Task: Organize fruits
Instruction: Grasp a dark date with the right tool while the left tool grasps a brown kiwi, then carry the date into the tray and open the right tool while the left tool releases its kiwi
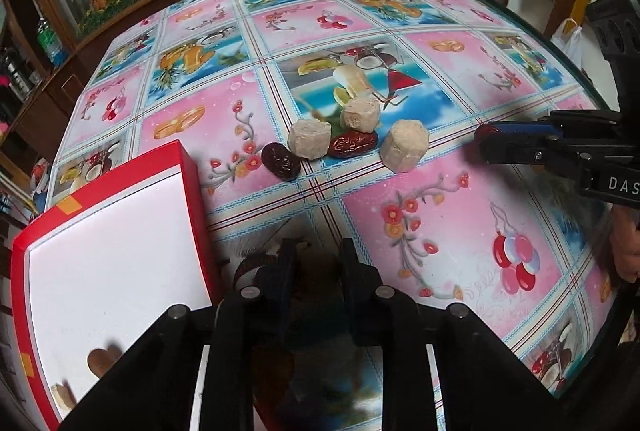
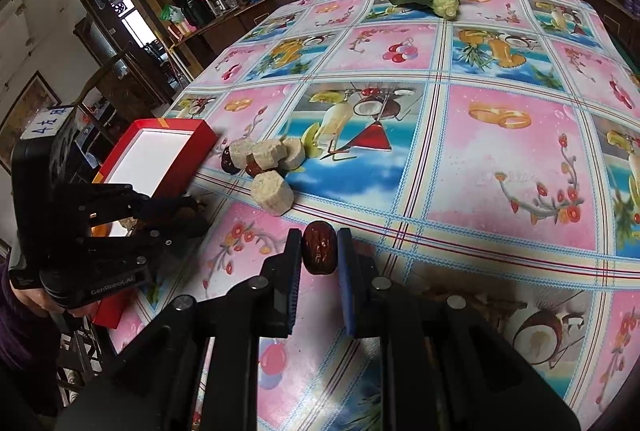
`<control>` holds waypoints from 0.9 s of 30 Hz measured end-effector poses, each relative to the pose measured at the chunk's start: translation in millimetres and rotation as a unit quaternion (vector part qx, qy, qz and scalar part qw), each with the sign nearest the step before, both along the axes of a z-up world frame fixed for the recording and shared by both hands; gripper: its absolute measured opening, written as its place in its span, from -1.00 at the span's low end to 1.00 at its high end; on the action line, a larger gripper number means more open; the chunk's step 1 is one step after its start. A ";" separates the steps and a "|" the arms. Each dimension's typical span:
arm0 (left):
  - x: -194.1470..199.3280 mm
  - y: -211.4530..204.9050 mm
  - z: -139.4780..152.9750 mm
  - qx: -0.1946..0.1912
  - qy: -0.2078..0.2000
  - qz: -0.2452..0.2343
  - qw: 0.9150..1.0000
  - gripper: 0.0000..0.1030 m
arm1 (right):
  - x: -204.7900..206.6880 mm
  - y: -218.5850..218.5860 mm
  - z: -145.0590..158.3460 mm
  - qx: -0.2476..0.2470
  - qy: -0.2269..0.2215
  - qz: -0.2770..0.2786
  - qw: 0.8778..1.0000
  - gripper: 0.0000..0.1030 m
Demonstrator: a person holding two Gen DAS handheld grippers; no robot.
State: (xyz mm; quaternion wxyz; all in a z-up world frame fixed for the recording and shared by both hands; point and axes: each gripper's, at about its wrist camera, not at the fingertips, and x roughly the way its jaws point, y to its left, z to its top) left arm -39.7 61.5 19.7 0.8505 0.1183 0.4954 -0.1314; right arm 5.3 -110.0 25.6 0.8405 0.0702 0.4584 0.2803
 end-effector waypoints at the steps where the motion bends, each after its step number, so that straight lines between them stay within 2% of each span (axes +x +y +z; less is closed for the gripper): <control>1: -1.6 0.2 1.3 -0.003 -0.004 0.006 1.000 -0.59 | 0.2 -0.3 0.0 0.001 -0.002 -0.002 1.000 -0.62; 8: -26.1 3.0 29.1 -0.028 -0.054 0.030 0.998 -0.59 | -2.4 0.2 4.6 0.007 -0.032 -0.009 0.999 -0.62; 13: -56.5 21.9 55.4 -0.042 -0.100 0.059 0.992 -0.60 | -6.5 12.7 10.0 0.023 -0.045 -0.003 0.999 -0.62; 16: -66.8 45.1 67.4 -0.037 -0.115 0.083 0.989 -0.60 | -12.1 37.9 17.9 0.034 -0.053 0.019 0.998 -0.62; 21: -68.9 101.4 81.1 -0.028 -0.132 0.150 0.979 -0.60 | -16.7 112.9 38.5 0.051 -0.056 0.087 0.993 -0.62; 27: -61.7 166.4 75.2 -0.029 -0.125 0.226 0.966 -0.60 | -10.8 194.8 49.4 0.033 -0.050 0.146 0.987 -0.62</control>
